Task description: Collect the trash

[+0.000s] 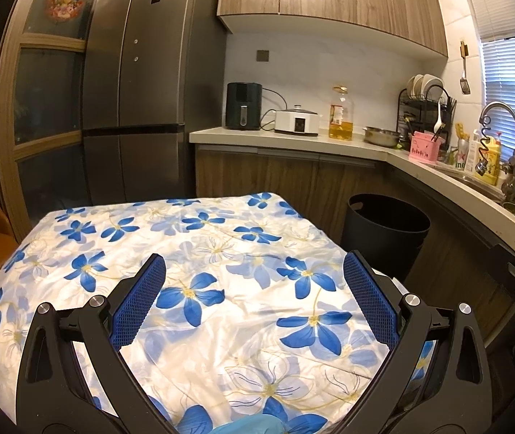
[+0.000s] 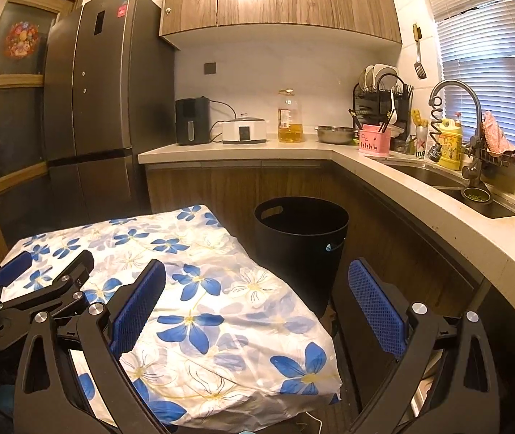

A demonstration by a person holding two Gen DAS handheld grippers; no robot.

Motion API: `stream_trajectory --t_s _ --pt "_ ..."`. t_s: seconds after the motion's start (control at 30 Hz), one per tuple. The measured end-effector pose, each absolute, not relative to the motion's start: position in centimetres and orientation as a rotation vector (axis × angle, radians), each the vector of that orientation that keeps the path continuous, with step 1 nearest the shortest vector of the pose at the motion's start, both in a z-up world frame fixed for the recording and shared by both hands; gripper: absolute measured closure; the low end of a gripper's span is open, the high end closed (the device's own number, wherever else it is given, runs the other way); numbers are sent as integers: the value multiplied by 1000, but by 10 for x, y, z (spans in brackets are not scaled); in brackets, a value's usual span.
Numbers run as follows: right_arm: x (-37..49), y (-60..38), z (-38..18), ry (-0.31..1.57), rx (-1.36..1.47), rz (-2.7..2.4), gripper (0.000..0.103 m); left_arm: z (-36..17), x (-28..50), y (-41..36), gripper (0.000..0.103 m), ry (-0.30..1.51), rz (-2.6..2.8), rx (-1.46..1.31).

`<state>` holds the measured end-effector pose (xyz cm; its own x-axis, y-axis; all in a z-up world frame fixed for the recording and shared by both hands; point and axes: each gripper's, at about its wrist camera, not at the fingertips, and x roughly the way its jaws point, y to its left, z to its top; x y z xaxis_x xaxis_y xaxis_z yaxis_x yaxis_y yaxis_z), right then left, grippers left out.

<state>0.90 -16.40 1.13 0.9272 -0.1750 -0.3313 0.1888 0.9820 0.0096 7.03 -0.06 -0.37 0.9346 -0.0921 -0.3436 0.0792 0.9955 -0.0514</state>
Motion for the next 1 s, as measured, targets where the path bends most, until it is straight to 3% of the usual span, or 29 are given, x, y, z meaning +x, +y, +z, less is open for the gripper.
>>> stream_trajectory --t_s 1.0 --pt "8 -160 13 333 43 -180 6 0 65 0 6 348 -82 -31"
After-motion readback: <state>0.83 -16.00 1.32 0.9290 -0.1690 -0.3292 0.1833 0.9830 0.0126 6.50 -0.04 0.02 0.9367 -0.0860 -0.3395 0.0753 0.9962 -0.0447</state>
